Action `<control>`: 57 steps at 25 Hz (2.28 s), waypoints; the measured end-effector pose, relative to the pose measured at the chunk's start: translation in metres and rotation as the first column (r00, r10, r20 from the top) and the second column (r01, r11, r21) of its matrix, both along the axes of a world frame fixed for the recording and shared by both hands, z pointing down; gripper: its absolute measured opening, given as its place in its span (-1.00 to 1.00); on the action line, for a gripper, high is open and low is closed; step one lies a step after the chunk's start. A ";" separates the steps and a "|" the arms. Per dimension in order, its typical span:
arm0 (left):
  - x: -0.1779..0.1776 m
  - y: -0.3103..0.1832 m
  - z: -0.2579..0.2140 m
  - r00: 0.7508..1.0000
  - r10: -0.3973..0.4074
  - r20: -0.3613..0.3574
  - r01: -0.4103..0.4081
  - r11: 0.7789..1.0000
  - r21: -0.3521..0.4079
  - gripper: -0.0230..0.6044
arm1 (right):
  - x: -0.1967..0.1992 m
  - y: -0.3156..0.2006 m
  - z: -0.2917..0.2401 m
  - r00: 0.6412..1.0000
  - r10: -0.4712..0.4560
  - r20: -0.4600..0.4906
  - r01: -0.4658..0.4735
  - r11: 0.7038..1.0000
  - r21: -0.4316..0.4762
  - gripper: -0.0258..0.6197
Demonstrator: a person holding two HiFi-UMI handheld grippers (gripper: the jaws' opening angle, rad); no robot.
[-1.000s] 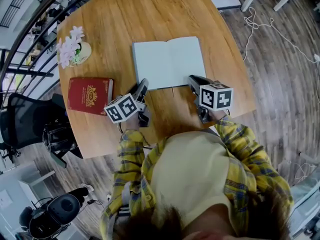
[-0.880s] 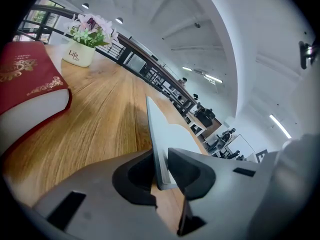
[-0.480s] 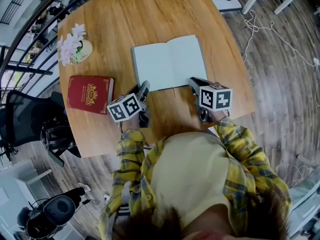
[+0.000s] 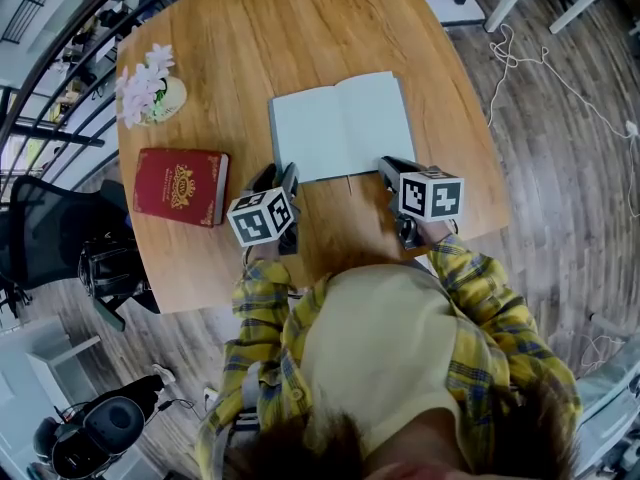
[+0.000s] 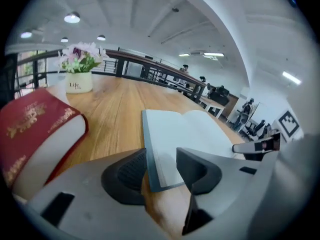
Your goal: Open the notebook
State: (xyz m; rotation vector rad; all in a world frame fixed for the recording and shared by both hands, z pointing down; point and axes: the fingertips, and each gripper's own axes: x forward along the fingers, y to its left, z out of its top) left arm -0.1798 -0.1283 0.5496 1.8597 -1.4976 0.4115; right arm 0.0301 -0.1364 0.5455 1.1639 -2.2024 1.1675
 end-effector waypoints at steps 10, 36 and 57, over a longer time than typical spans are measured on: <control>-0.003 0.008 -0.013 0.998 0.002 0.069 -0.007 0.998 0.069 -0.40 | -0.001 0.001 0.004 1.000 0.002 -0.007 -0.002 1.000 -0.006 -0.64; 0.056 0.010 -0.081 0.998 0.066 -0.006 -0.062 0.955 0.289 -0.72 | -0.004 0.004 -0.021 1.000 -0.011 0.014 0.010 0.996 0.083 -0.65; 0.067 0.018 -0.080 0.996 0.080 -0.027 -0.071 0.969 0.235 -0.81 | 0.000 0.010 -0.067 0.999 -0.038 -0.027 0.043 0.968 0.246 -0.70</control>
